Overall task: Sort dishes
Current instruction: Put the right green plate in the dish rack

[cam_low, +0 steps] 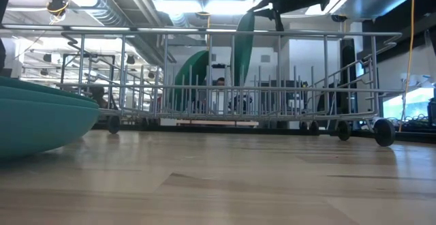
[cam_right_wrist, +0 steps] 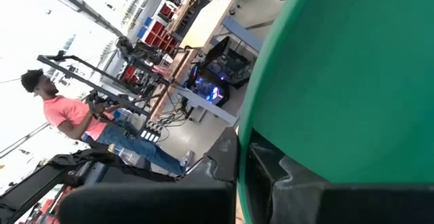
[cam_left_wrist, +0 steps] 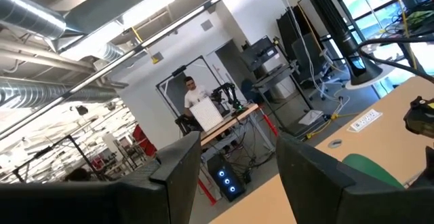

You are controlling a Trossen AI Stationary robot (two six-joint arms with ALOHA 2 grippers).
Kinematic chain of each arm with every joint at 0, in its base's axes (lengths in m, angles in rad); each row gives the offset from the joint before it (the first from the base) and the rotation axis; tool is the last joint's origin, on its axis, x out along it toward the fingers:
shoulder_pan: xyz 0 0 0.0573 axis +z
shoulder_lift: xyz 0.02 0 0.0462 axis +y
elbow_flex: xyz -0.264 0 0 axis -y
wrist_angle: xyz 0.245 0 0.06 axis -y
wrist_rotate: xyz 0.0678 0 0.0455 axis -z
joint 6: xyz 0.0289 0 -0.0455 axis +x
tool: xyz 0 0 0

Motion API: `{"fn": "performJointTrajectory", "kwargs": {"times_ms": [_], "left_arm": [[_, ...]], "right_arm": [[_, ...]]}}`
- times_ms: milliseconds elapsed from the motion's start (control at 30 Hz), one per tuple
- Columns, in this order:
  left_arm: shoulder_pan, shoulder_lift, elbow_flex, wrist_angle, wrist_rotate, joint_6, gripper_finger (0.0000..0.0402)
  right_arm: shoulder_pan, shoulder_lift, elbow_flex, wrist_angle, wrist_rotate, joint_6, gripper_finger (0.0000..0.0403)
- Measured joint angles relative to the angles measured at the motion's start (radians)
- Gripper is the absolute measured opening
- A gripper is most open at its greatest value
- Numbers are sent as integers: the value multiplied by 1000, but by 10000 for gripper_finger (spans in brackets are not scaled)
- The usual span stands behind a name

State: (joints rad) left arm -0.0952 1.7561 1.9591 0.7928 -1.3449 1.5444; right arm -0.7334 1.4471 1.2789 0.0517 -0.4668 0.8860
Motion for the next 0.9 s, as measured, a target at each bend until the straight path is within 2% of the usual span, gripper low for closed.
{"fn": "performJointTrajectory", "kwargs": {"times_ms": [200,567,900], "left_arm": [[0,0,0,0,3,0,182],[0,0,0,0,8,0,182],[0,0,0,1,8,-6,182]], "right_arm": [[1,0,0,11,-23,2,10],[2,10,0,19,5,9,10],[56,12,0,79,7,8,10]]}}
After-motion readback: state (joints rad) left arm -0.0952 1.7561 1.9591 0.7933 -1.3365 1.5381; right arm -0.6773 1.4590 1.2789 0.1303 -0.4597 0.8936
